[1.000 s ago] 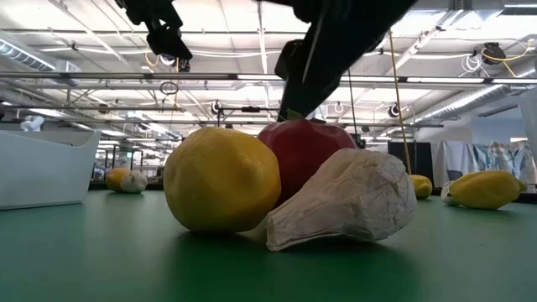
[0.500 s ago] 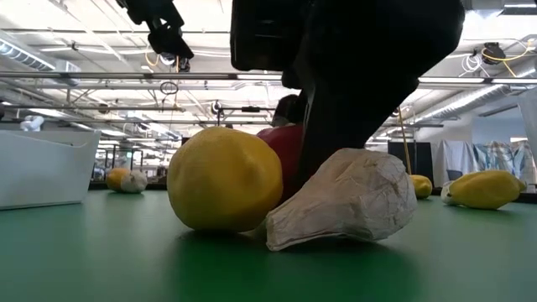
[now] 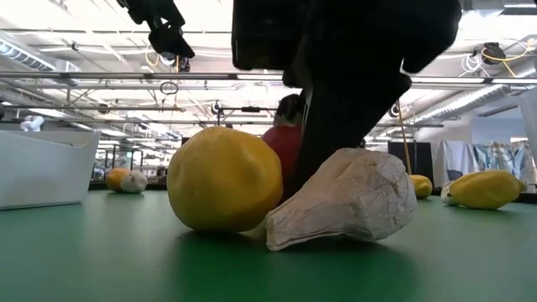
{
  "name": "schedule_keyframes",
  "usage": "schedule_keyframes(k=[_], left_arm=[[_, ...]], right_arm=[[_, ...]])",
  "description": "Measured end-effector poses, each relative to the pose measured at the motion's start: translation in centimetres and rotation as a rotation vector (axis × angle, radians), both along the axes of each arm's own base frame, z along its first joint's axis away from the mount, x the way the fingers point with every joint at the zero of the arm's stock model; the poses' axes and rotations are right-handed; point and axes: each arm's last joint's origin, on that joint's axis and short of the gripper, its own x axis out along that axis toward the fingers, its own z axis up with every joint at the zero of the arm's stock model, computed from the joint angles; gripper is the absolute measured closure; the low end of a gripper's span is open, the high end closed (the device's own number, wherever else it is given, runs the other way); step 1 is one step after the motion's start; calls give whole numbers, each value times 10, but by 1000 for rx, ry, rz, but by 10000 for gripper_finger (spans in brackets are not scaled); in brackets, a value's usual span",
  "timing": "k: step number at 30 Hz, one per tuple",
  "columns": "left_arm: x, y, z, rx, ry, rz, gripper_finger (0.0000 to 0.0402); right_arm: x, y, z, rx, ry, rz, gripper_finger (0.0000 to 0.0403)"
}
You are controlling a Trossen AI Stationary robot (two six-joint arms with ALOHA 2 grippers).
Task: Sort produce into baskets
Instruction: Put the bottom tomato into the gray bin
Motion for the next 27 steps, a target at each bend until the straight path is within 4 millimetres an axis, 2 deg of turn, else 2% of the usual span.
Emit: schedule_keyframes(k=[3, 6, 12, 17, 20, 23, 27], left_arm=[[0, 0, 0, 0, 1, 0, 27], [0, 0, 0, 13, 4, -12, 27], [0, 0, 0, 30, 4, -26, 27], [-1, 0, -1, 33, 6, -28, 27], [-1, 0, -1, 33, 7, -28, 27], [-1, 0, -1, 37, 9, -17, 27], [-1, 2, -1, 53, 21, 57, 27]], right_arm=[[-3, -4, 9, -1, 7, -5, 114], [-6, -13, 24, -1, 6, -23, 123], [-12, -47, 74, -26, -114, -115, 107], [-18, -92, 114, -182, -254, -233, 105], [-21, -126, 130, -279, -301, -304, 105], [-23, -164, 136, -338, -303, -375, 105], [-27, -219, 135, -367, -270, -487, 105]])
